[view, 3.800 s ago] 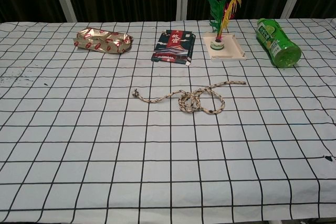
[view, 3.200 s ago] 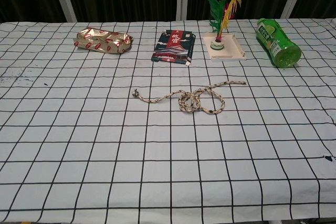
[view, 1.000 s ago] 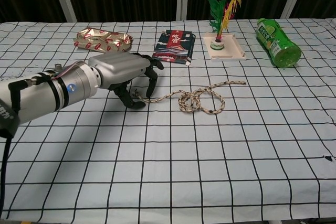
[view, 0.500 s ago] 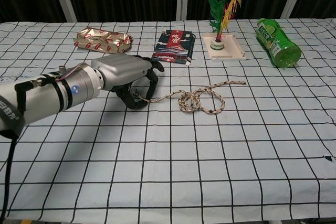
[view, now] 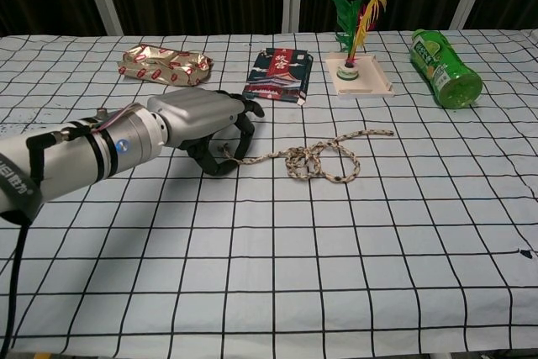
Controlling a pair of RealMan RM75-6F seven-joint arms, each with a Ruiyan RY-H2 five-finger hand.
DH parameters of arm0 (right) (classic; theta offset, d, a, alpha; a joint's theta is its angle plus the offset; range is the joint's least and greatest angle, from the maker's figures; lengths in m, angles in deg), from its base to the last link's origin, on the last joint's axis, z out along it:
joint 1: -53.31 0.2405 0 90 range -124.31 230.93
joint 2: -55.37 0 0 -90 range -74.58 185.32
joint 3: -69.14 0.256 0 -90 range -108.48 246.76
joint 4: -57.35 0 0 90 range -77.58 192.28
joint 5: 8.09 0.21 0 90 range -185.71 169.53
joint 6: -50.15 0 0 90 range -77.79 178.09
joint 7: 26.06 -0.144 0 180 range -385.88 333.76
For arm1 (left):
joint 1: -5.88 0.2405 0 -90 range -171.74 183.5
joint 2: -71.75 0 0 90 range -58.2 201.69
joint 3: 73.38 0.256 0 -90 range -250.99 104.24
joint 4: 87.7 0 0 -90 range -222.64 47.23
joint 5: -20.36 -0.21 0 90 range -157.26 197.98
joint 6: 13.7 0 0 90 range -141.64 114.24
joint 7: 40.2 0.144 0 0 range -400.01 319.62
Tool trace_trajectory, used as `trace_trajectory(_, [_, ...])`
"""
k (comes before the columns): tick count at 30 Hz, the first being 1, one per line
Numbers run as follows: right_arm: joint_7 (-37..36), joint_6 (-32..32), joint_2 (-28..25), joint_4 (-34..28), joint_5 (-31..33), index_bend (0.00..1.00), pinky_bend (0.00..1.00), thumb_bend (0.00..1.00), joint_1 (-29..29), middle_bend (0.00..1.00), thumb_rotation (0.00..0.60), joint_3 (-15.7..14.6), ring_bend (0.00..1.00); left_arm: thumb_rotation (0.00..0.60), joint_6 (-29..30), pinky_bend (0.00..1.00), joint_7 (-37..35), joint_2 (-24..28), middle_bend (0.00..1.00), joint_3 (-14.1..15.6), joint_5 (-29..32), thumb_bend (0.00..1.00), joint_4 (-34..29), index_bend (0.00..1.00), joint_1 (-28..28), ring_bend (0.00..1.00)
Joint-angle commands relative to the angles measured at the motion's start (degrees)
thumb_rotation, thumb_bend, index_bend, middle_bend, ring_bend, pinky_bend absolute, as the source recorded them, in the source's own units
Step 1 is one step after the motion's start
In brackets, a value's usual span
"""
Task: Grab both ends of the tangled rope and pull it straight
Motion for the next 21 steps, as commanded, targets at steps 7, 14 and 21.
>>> trace_trajectory(7, [-0.09,-0.38,-0.07,-0.11,-0.25,0.03,0.0,0.31,0.0,0.1,0.6,0.15,0.0,0.6,1.25,0.0,-1.37,0.3,0.08,0.52,-1.55,0.45,-0.27,0.57,0.6,0.0])
trace_trajectory(14, [1.41,1.81,-1.4,-1.34,-1.68,0.02,0.0,0.31,1.39,0.11,0.6,-0.43,0.0,0.6,4.51,0.0,-3.72,3.27,0.08,1.36,-4.53,0.44,-3.2,0.57,2.73,0.0])
trace_trajectory(21, [4.06,10.18,-2.85,-4.52,-6.66,0.18,0.0,0.31,8.58,0.16,0.6,-0.51,0.0,0.6,9.31,0.0,-6.44,6.82,0.08,2.47,-6.78,0.44,-6.22,0.57,6.53,0.0])
